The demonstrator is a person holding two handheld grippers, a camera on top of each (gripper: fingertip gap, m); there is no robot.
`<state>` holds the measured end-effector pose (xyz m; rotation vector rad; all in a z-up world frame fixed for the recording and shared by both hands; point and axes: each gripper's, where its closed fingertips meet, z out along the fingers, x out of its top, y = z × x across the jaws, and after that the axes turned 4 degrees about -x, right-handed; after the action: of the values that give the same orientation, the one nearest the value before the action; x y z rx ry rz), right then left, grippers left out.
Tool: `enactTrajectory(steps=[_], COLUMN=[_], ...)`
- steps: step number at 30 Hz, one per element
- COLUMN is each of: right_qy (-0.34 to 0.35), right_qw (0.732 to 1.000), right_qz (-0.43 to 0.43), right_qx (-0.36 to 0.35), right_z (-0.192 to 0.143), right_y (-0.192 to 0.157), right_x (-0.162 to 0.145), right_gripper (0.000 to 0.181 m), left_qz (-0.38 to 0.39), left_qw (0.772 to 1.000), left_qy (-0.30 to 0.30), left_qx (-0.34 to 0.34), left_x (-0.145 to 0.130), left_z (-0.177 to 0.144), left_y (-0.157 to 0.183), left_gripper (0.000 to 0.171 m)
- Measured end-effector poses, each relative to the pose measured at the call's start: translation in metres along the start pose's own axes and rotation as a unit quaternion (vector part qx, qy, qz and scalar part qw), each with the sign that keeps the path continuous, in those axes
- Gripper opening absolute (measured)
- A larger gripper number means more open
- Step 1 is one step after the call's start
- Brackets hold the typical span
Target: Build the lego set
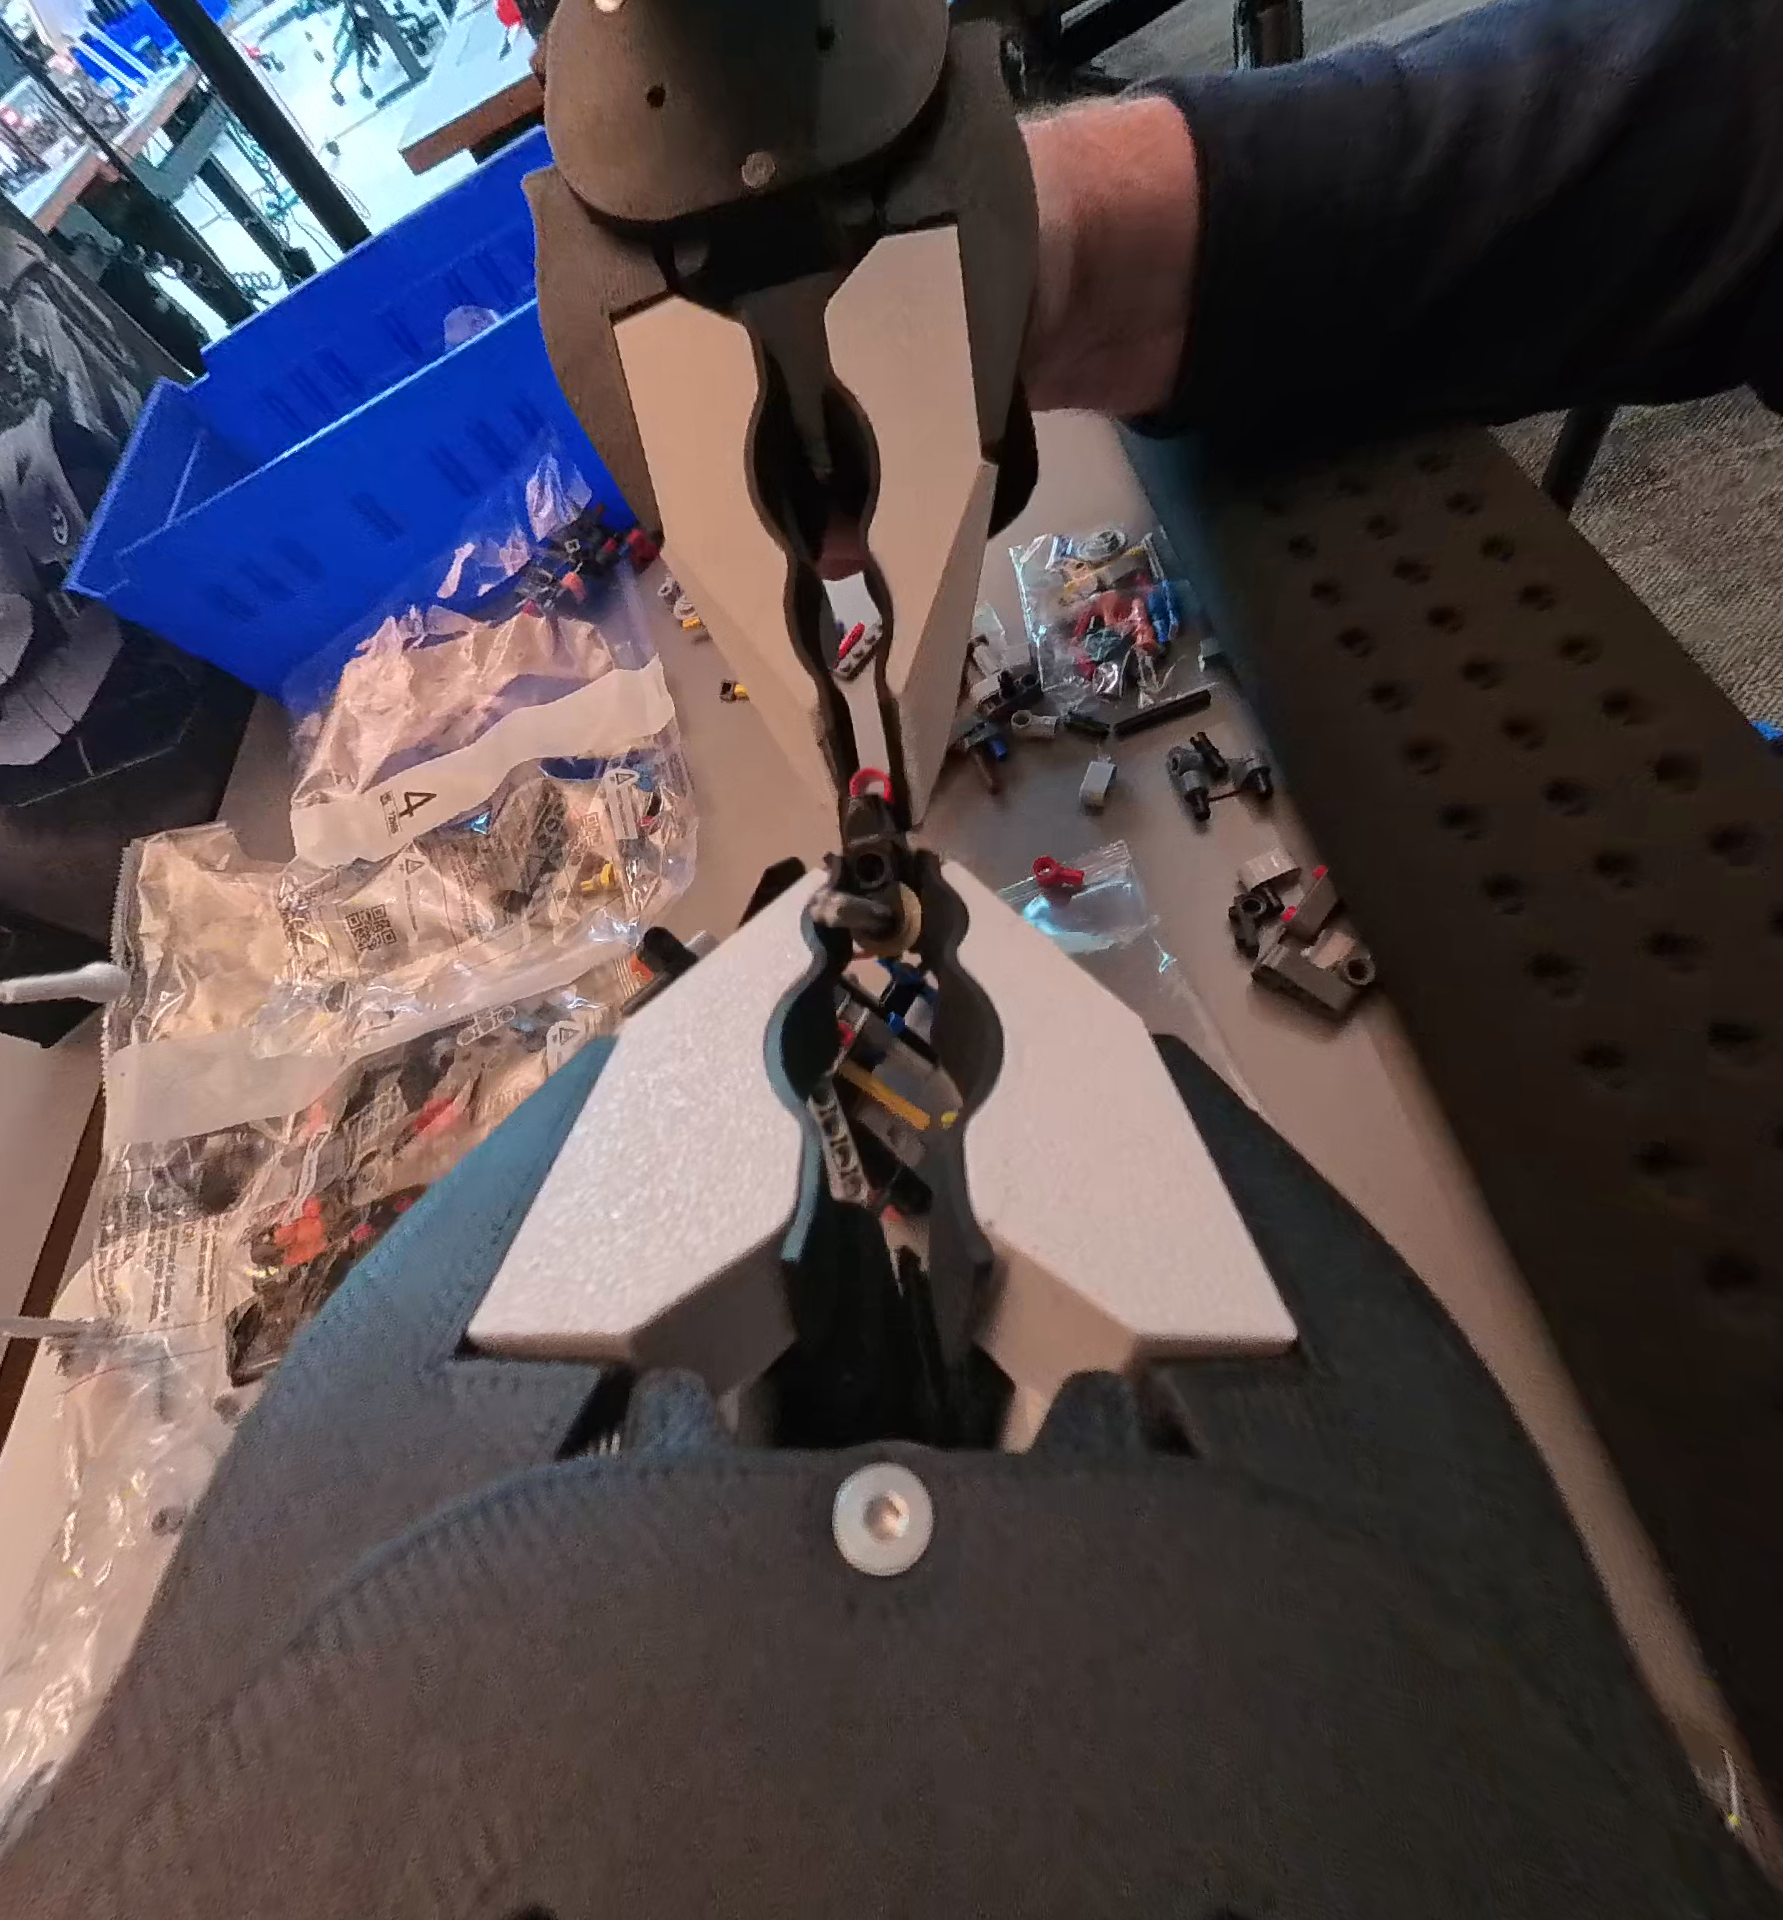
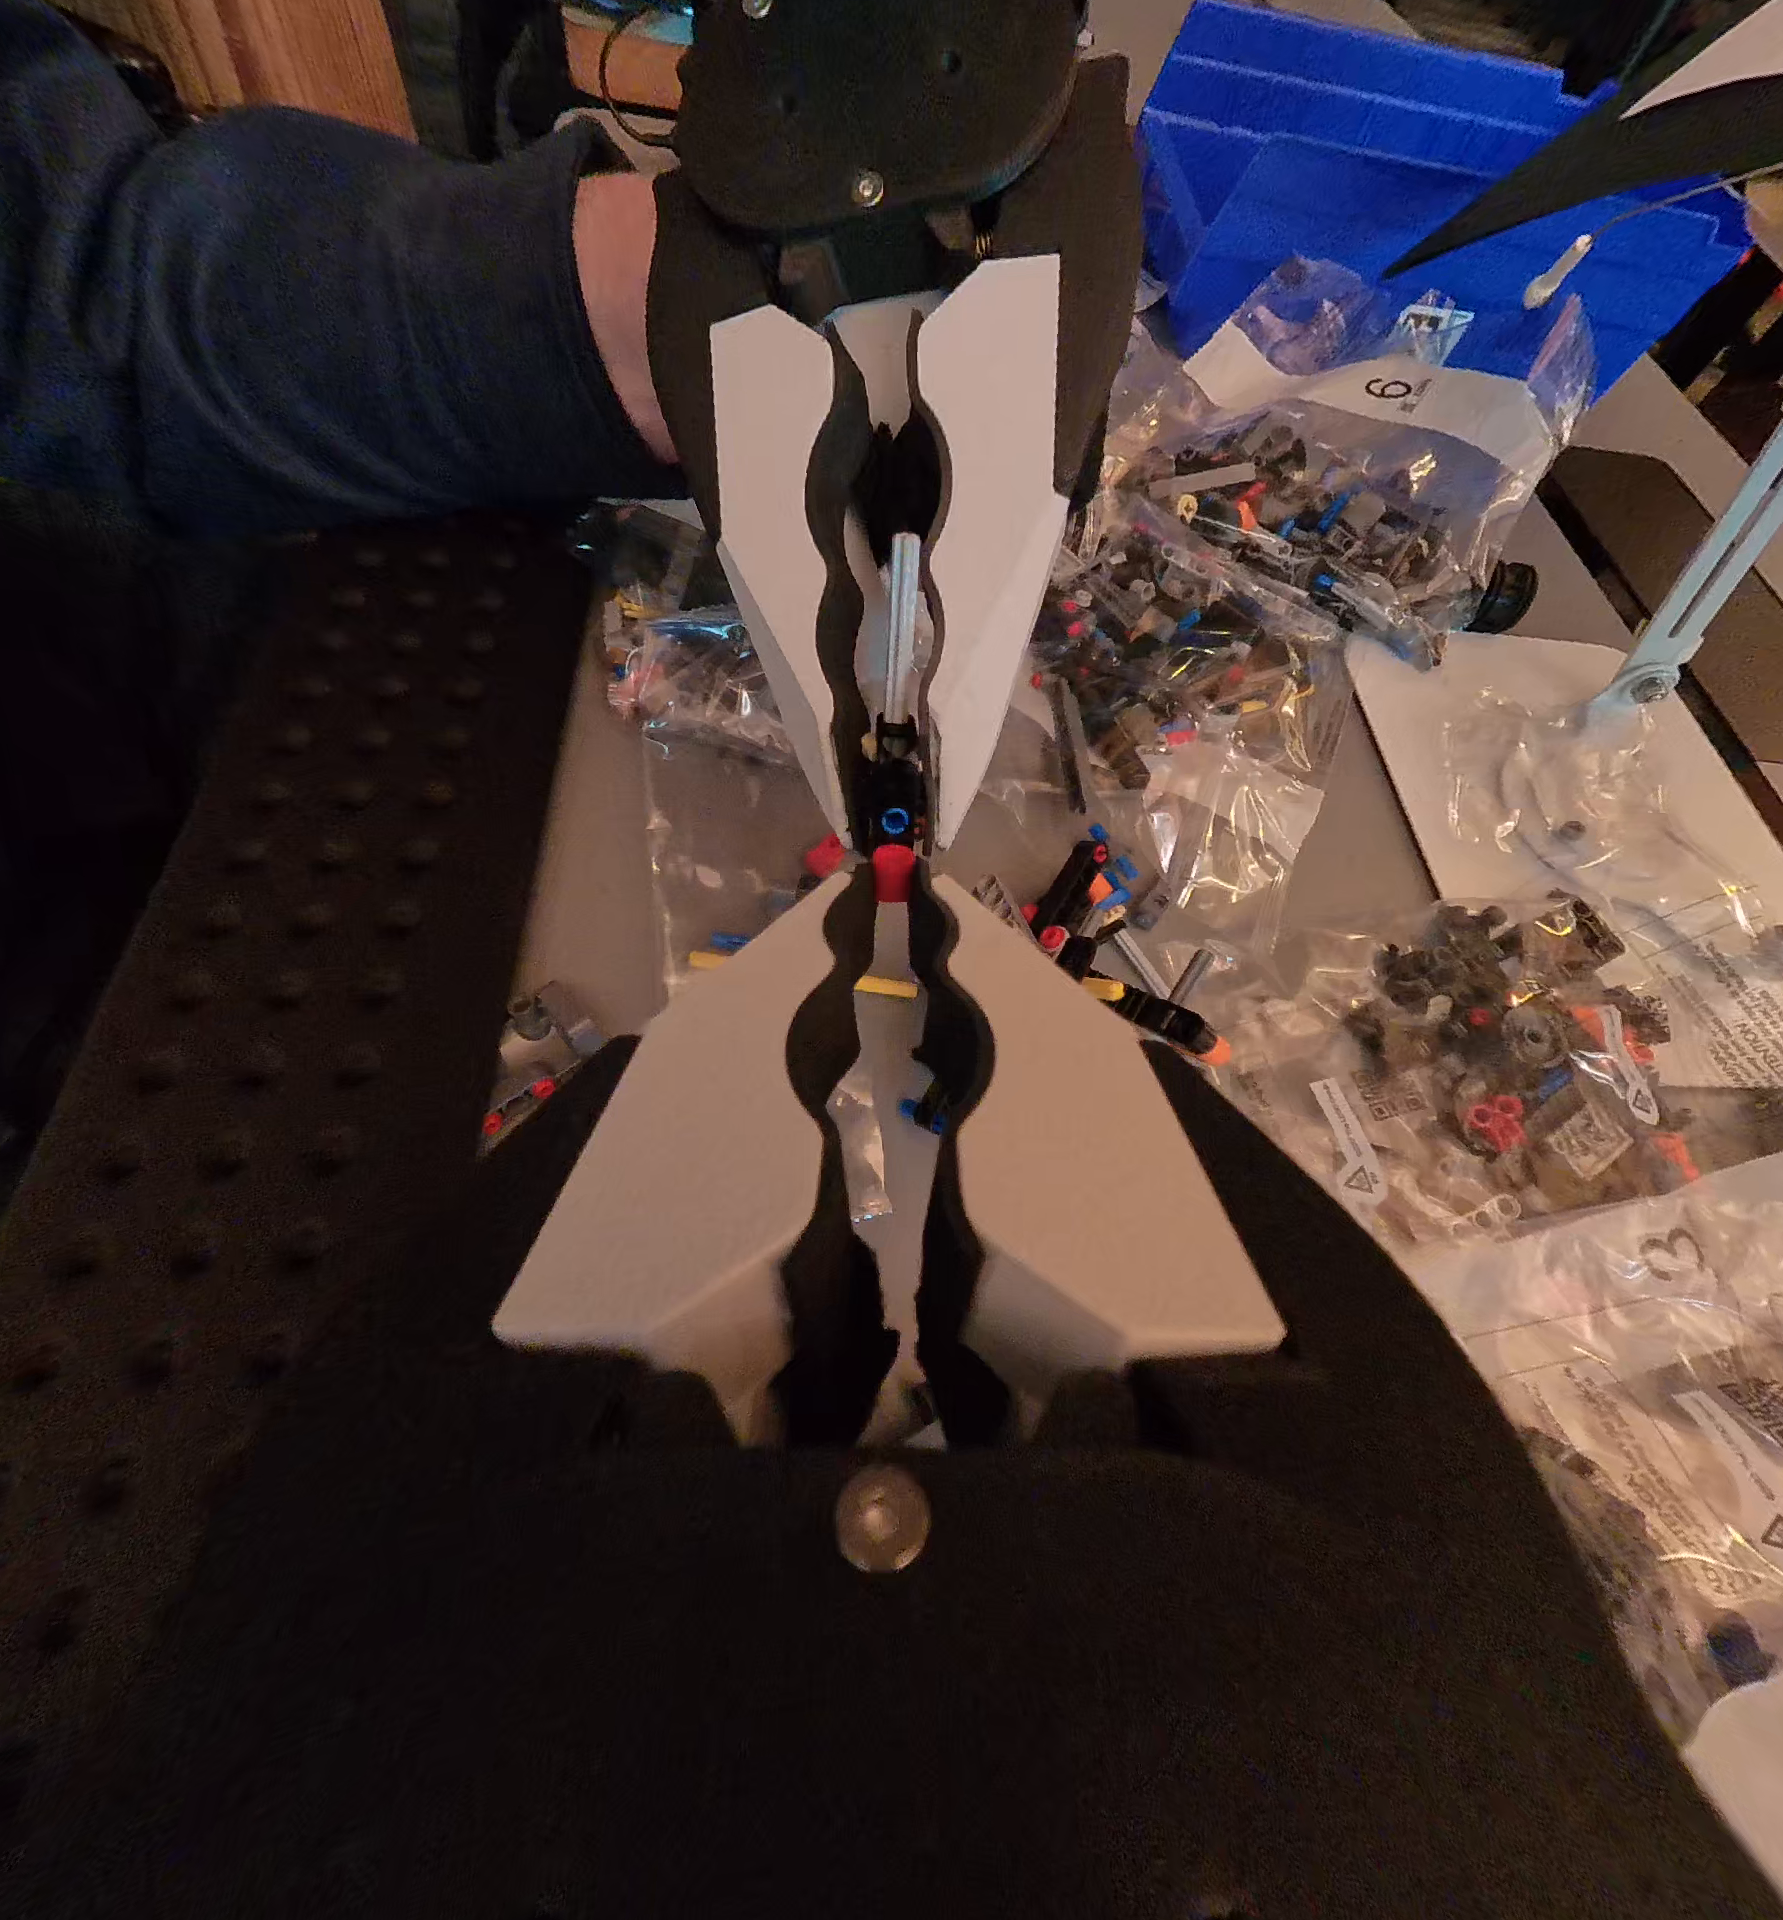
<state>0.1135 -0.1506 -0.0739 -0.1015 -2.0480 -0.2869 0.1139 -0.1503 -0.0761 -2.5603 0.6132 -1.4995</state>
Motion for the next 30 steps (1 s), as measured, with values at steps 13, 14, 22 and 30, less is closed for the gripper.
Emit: enactTrajectory(steps=[13,14,22,30], right_qy=[0.018,0.016,-0.010,-0.017], right_qw=[1.000,1.000,1.000,1.000], right_qz=[0.022,0.025,0.018,-0.003], right_qx=[-0.002,-0.002,-0.015,0.004], right_z=[0.005,0.005,0.005,0.003], right_y=[0.003,0.004,0.007,-0.002], right_x=[0.002,0.001,-0.005,-0.004], right_gripper=[0.006,0.005,0.005,0.005], left_qz=[-0.010,-0.008,-0.014,0.012], left_qw=[1.000,1.000,1.000,0.999], left_qy=[0.005,0.003,-0.021,-0.037], left_qx=[0.001,0.004,0.019,0.009], left_x=[0.000,0.000,-0.007,-0.007], left_z=[0.002,0.002,0.016,0.015], left_y=[-0.002,-0.003,-0.008,0.001], left_gripper=[0.012,0.012,0.016,0.013])
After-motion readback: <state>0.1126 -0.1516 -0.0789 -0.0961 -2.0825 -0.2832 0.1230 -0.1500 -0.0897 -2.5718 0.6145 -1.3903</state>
